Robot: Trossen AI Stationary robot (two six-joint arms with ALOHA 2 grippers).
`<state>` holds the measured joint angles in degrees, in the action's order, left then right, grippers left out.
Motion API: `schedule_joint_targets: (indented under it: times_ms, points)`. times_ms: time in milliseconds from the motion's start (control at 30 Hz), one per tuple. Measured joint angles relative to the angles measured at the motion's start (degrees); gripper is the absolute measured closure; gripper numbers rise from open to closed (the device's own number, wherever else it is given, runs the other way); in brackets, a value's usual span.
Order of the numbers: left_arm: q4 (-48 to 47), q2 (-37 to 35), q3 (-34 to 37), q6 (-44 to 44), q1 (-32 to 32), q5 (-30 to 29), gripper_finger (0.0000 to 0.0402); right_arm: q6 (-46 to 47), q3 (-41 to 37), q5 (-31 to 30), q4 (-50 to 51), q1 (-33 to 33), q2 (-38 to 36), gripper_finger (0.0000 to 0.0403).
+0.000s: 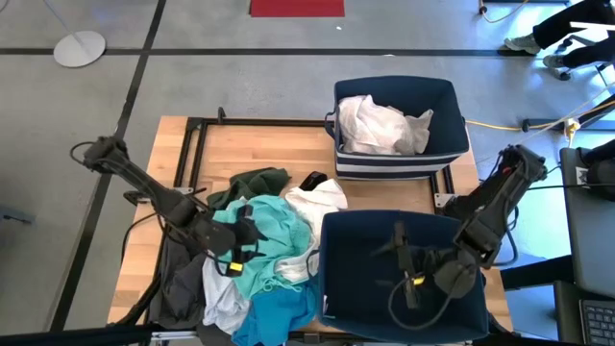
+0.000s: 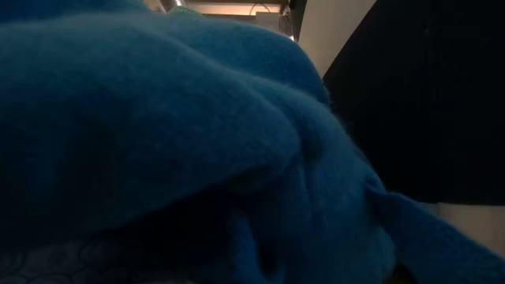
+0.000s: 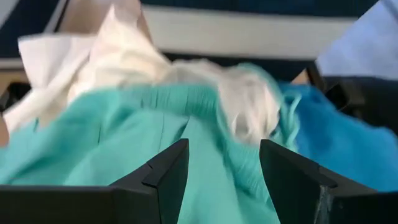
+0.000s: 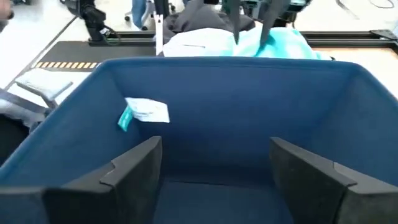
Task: Sort clothes
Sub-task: Put the light blue shorts into the bottom blue bin
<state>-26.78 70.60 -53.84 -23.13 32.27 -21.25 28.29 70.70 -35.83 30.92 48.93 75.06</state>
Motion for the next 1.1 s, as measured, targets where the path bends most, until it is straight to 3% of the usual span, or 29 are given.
schedule_joint_targets:
  times_ms: [233, 433, 800, 933, 1100]
  points:
    - [-2.2, 4.0, 0.0, 0.5, 0.0, -0.5, 0.0215, 0.0, 0.0, 0.4, 0.0, -0.2, 2.1, 0.0109]
    - [-5.9, 7.9, 0.0, 0.6, -0.2, -6.0, 0.0215, 0.0, 0.0, 0.4, -0.3, -0.2, 2.8, 0.0109]
    - [-5.5, 16.0, 0.0, 4.0, -0.8, -6.3, 0.0219, 0.0, 0.0, 0.2, -0.9, -0.2, 2.9, 0.0109]
    - [-5.4, 17.2, 0.0, 3.6, -0.8, -6.2, 0.0257, -0.1, 0.0, -1.0, -0.9, -0.2, 2.9, 0.0109]
    - [-2.7, 17.3, 0.0, 4.3, -1.0, -2.1, 0.0343, -0.1, 0.0, -1.1, -0.9, -0.2, 2.9, 0.0109]
